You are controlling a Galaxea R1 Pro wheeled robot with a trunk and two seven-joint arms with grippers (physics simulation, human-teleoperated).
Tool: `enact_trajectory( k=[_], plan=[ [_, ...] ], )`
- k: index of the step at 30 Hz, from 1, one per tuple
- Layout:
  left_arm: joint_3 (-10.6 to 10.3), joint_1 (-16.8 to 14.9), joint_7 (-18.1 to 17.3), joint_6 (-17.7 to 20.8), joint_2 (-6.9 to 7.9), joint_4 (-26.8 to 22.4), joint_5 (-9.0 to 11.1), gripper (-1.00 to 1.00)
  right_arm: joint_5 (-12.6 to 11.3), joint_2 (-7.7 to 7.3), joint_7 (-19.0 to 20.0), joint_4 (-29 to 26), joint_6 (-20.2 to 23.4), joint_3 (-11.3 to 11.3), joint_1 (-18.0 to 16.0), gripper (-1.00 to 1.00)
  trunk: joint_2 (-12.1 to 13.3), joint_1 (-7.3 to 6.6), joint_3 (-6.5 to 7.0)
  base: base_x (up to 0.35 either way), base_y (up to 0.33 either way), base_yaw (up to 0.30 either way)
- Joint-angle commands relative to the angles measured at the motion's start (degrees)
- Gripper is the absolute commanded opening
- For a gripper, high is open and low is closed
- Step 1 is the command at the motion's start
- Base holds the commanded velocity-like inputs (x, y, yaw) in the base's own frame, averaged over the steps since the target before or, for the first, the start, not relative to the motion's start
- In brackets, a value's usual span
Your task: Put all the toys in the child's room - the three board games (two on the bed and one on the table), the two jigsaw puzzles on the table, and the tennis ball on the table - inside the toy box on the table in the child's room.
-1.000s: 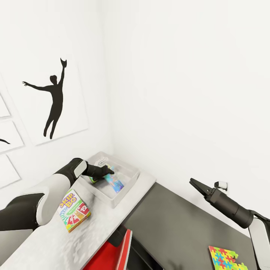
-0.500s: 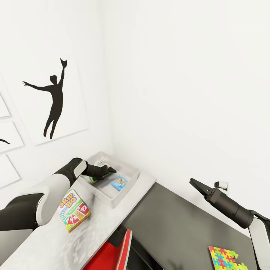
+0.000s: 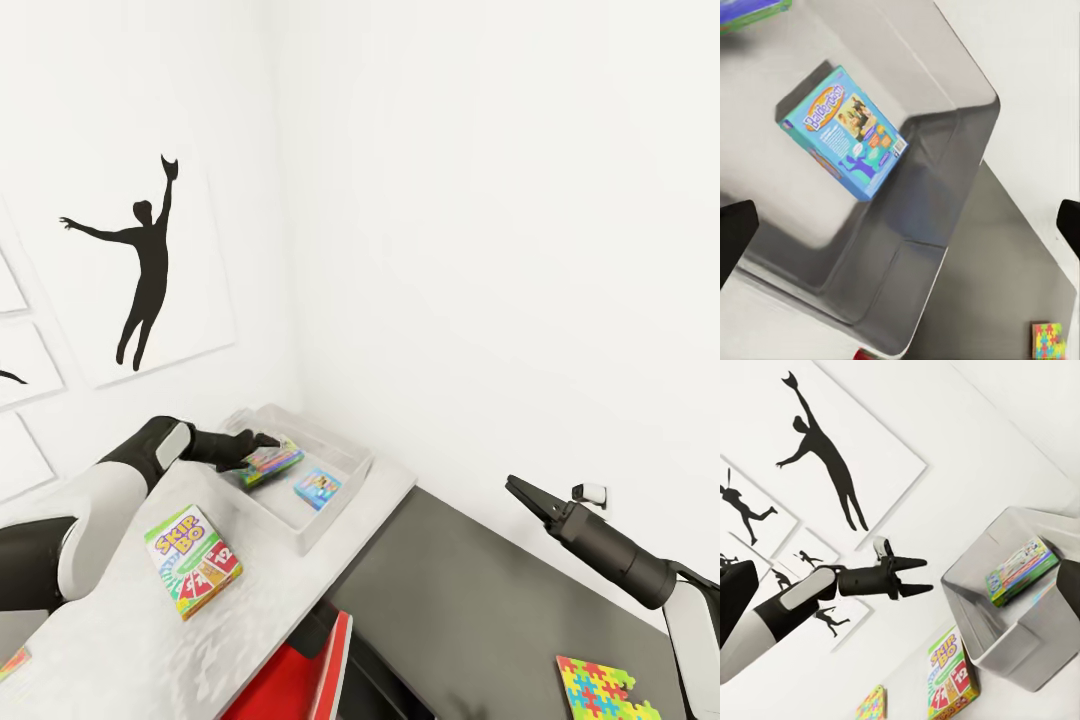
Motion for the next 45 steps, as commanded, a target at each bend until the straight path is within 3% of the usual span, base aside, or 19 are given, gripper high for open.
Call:
enact_trajectory(
  k=[1, 4, 6, 7, 11, 13, 15, 22, 24, 31, 45],
  plan=[
    [0.43, -0.05, -3.84, 0.77, 1.57, -0.25, -0.19, 1.0, 0.01, 0.0, 0.12, -0.03, 0.24, -0.07, -0.06, 1.0, -0.13, 0.04, -0.14, 0.0, 0.0, 0.0],
    [0.26, 0.0, -14.82, 1.27, 6.28, -0.47, -0.35, 1.0, -0.03, 0.0, 0.25, -0.06, 0.24, -0.09, -0.06, 1.0, -0.13, 0.04, -0.14, 0.0, 0.0, 0.0],
    [0.11, 0.18, -19.19, 1.34, 8.3, -0.5, -0.43, 1.0, -0.05, 0.0, 0.4, -0.06, 0.24, -0.1, -0.06, 1.0, -0.13, 0.04, -0.13, 0.0, 0.0, 0.0],
    [-0.22, 0.59, -23.3, 1.38, 10.31, -0.52, -0.49, 1.0, -0.06, 0.0, 0.58, -0.07, 0.24, -0.1, -0.06, 1.0, -0.13, 0.04, -0.1, 0.0, 0.0, 0.0],
    [-1.54, 3.06, -34.09, 1.09, 15.38, -0.55, -0.57, 1.0, -0.07, 0.09, 1.02, -0.07, 0.24, -0.1, -0.06, 1.0, -0.13, 0.04, 0.14, 0.0, 0.0, 0.0],
    [-1.93, 4.28, -37.29, 0.89, 16.54, -0.55, -0.58, 1.0, -0.08, 0.1, 1.2, -0.07, 0.24, -0.1, -0.06, 1.0, -0.13, 0.04, 0.3, 0.0, 0.0, 0.0],
    [-2.54, 7.9, -43.57, -0.63, 17.96, -0.63, -0.66, 1.0, -0.08, 0.09, 1.79, -0.07, 0.15, -0.09, -0.06, 1.0, -0.13, 0.04, 0.47, 0.0, 0.0, 0.0],
    [-2.9, 17.54, -58.72, -8.43, 19.56, -0.96, -0.78, 1.0, -0.08, 0.53, 4.97, -0.07, -2.18, 0.04, -0.06, 1.0, -0.13, 0.04, 1.11, -0.018, 0.0, 0.0],
    [-2.93, 18.63, -60.85, -9.05, 19.98, -1.77, -0.82, 1.0, -0.08, 0.6, 5.34, -0.07, -2.96, 0.13, -0.06, 1.0, -0.13, 0.04, 1.29, -0.161, 0.0, 0.0],
    [-2.98, 19.79, -60.85, -9.76, 21.12, -3.39, -0.79, 1.0, 0.04, 0.69, 5.8, -0.07, -3.85, 0.4, -0.06, 1.0, -0.13, 0.04, 1.94, -0.19, 0.0, 0.0],
    [-2.94, 19.9, -60.85, -9.96, 20.93, -3.66, -0.78, 1.0, 0.6, 0.77, 5.69, 0.01, -4.06, 0.52, -0.06, 1.0, -0.13, 0.04, 3.24, -0.168, 0.0, 0.0]
  ],
)
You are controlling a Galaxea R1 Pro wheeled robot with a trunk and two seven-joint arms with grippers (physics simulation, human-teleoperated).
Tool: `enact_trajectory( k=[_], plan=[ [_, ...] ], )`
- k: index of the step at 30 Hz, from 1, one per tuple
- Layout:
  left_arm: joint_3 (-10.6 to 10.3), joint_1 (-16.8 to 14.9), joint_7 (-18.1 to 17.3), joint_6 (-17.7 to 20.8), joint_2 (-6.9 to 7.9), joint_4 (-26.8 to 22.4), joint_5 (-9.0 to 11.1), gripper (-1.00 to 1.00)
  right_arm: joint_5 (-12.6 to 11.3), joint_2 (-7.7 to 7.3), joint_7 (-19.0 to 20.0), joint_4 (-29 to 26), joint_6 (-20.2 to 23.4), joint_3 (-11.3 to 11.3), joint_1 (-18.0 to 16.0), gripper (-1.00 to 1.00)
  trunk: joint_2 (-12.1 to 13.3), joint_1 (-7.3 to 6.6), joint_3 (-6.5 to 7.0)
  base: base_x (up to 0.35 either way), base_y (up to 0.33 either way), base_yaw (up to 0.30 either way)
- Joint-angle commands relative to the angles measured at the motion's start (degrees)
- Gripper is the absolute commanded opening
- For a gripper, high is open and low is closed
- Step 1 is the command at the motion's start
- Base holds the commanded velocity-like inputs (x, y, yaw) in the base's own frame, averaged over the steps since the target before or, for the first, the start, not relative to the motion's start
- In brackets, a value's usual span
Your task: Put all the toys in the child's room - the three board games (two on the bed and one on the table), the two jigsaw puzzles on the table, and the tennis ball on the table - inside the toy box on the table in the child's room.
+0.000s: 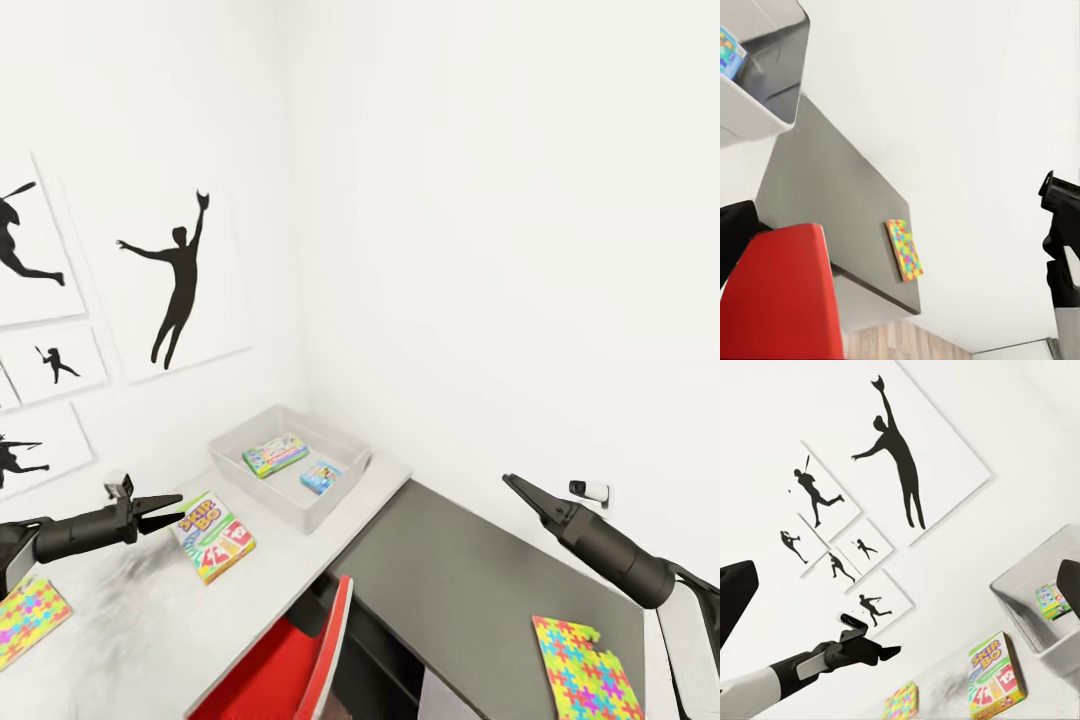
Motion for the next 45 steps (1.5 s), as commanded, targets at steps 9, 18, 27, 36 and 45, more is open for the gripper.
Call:
enact_trajectory(
  k=[9, 18, 27, 36, 45],
  plan=[
    [0.17, 0.0, -0.24, 0.61, -0.07, -0.31, -0.2, 1.0, -0.11, 0.0, 0.04, 0.02, 0.23, 0.02, -0.02, 1.0, -0.04, -0.01, 0.82, -0.302, 0.0, 0.0],
    [0.18, 0.0, -0.24, 0.61, -0.07, -0.33, -0.2, 1.0, -0.04, 0.01, 0.05, 0.02, -0.49, -0.04, -0.02, 1.0, -0.04, -0.01, 1.66, -0.073, 0.0, 0.0],
    [0.22, 0.0, -0.24, 0.61, -0.04, -0.33, -0.2, 1.0, -0.03, 0.01, -0.02, 0.01, -0.6, 0.03, -0.02, 1.0, -0.04, -0.01, 2.3, -0.003, 0.0, 0.008],
    [0.18, 0.01, -0.24, 0.61, -0.02, -0.33, -0.2, 1.0, 0.09, 0.06, -0.53, 0.02, -0.8, 0.17, -0.02, 1.0, -0.04, -0.01, 2.37, -0.106, 0.0, 0.002],
    [0.18, 0.0, -0.24, 0.53, -0.07, -0.33, -0.2, 1.0, 0.15, 0.09, -1.11, 0.1, -0.83, 0.18, -0.02, 1.0, -0.04, -0.01, 2.37, -0.033, 0.0, 0.0]
  ],
)
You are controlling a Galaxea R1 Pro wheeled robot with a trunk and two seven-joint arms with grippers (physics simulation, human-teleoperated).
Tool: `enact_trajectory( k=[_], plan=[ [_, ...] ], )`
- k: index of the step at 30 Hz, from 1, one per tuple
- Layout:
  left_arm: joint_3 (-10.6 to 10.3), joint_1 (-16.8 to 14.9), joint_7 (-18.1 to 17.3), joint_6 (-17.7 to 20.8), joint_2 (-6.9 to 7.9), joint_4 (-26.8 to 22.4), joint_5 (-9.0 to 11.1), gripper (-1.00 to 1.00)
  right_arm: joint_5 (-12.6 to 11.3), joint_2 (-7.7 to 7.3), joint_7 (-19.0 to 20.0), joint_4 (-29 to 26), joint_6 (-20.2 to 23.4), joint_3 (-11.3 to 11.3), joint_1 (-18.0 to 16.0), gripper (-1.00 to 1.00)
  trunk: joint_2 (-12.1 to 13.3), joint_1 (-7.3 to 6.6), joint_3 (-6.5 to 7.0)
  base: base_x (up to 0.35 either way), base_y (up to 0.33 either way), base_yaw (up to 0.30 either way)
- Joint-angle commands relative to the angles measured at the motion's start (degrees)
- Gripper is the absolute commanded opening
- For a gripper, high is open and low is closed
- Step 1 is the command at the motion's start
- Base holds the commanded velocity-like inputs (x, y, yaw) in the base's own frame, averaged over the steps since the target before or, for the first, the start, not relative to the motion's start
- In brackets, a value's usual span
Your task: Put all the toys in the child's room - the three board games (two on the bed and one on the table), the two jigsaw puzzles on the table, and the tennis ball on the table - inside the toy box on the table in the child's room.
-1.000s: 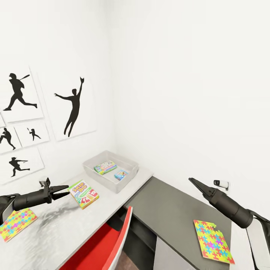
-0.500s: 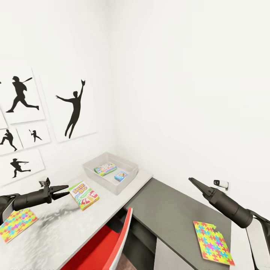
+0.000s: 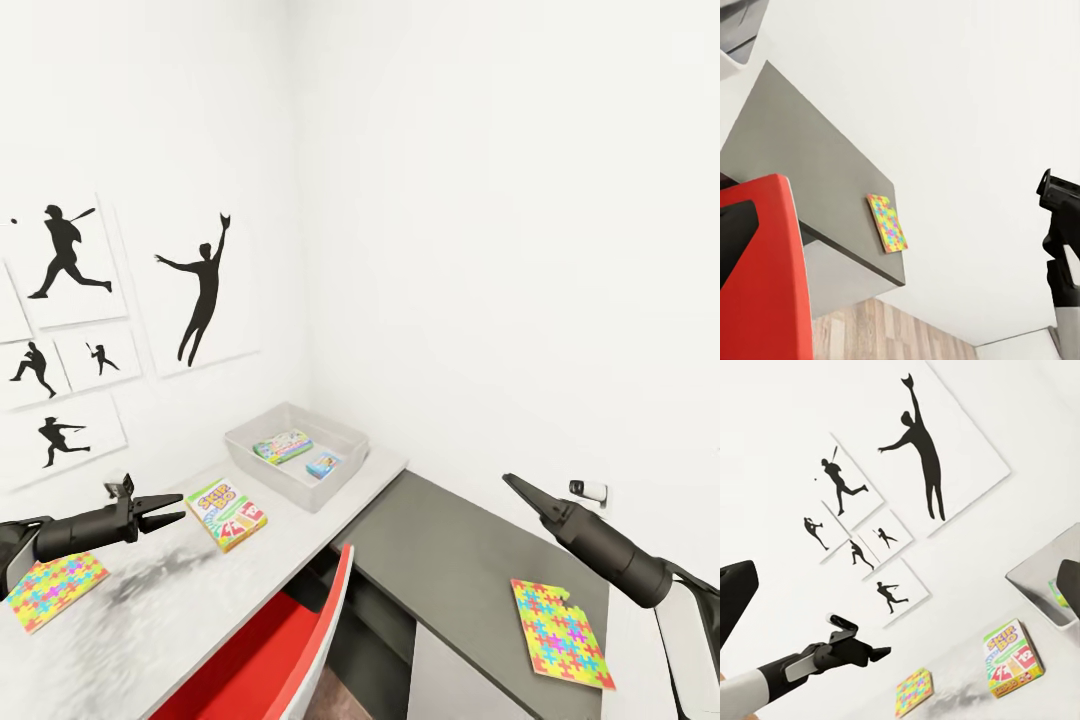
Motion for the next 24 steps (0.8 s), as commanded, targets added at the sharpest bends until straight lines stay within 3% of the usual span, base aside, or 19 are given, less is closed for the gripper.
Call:
enact_trajectory(
  k=[1, 24],
  plan=[
    [0.15, 0.01, -0.24, 0.6, -0.01, 0.0, -0.21, 1.0, -0.15, 0.0, 0.06, 0.02, 0.3, -0.04, -0.02, 1.0, -0.04, 0.02, -0.03, -0.004, 0.0, 0.0],
    [0.15, -0.01, -0.24, 0.6, 0.08, 0.01, -0.29, 1.0, -0.18, 0.0, -1.91, -0.04, 0.3, 0.01, -0.02, 1.0, -0.04, 0.02, -0.02, 0.0, 0.0, 0.004]
  ],
)
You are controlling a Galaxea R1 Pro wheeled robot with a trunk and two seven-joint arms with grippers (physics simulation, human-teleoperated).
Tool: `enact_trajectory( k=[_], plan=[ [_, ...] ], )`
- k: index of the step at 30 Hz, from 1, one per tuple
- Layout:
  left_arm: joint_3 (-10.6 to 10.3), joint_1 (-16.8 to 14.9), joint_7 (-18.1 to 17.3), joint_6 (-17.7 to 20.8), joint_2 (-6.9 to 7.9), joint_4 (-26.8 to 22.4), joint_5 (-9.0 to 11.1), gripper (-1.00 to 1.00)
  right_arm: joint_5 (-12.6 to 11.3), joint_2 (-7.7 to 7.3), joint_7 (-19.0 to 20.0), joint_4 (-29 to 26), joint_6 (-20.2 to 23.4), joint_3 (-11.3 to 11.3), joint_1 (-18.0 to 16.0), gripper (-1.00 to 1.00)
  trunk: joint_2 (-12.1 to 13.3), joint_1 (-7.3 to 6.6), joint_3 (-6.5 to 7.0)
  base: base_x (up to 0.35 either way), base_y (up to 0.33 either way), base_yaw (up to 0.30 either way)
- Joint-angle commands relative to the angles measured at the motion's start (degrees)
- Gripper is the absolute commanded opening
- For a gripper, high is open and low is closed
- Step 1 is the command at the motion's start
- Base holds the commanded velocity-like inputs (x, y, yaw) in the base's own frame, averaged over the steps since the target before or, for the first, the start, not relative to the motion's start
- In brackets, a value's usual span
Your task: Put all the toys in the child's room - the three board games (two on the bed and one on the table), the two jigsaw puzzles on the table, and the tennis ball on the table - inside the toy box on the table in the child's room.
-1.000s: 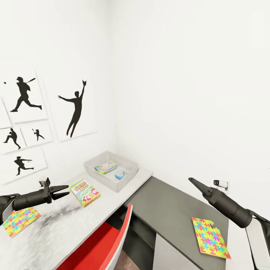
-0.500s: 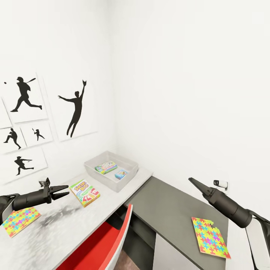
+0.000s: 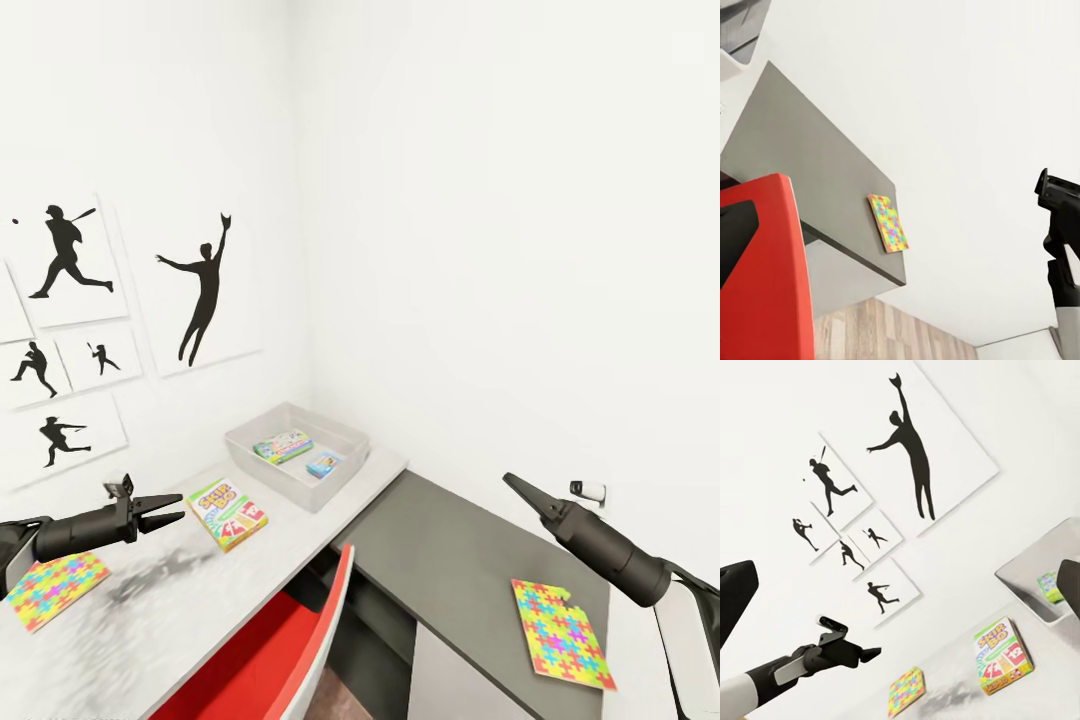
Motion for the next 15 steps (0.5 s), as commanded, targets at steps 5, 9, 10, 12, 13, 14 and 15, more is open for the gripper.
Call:
enact_trajectory(
  k=[5, 9, 10, 12, 13, 14, 15],
  plan=[
    [0.15, 0.0, -0.24, 0.61, -0.02, 0.0, -0.22, 1.0, -0.11, -0.01, -0.02, -0.01, 0.29, 0.03, -0.02, 1.0, -0.04, 0.02, 0.06, -0.052, 0.0, 0.187],
    [0.15, -0.01, -0.24, 0.61, -0.02, 0.01, -0.22, 1.0, -0.1, -0.01, -0.05, -0.01, 0.29, 0.05, -0.02, 1.0, -0.04, 0.02, 0.18, -0.034, 0.0, 0.257],
    [0.15, -0.01, -0.24, 0.61, -0.02, 0.02, -0.22, 1.0, -0.1, -0.01, -0.04, -0.01, 0.29, 0.05, -0.02, 1.0, -0.04, 0.02, 0.2, -0.013, 0.0, 0.267],
    [0.18, -0.01, -0.24, 0.61, -0.02, 0.02, -0.21, 1.0, -0.1, -0.01, -0.03, -0.01, 0.31, 0.05, -0.02, 1.0, -0.04, 0.02, 0.26, -0.008, 0.0, 0.269],
    [0.22, -0.01, -0.24, 0.61, -0.02, 0.03, -0.18, 1.0, -0.11, -0.01, -0.05, -0.01, 0.32, 0.05, -0.02, 1.0, -0.04, 0.02, 0.29, -0.004, 0.0, 0.271],
    [0.27, 0.0, -0.24, 0.61, 0.05, 0.05, -0.17, 1.0, -0.11, -0.01, -0.06, -0.01, 0.31, 0.05, -0.02, 1.0, -0.04, 0.02, 0.33, -0.003, 0.0, 0.272],
    [0.34, 0.0, -0.24, 0.61, 0.17, 0.06, -0.16, 1.0, -0.1, -0.01, -0.05, -0.01, 0.32, 0.05, -0.02, 1.0, -0.04, 0.02, 0.35, -0.002, 0.0, 0.273]
  ],
)
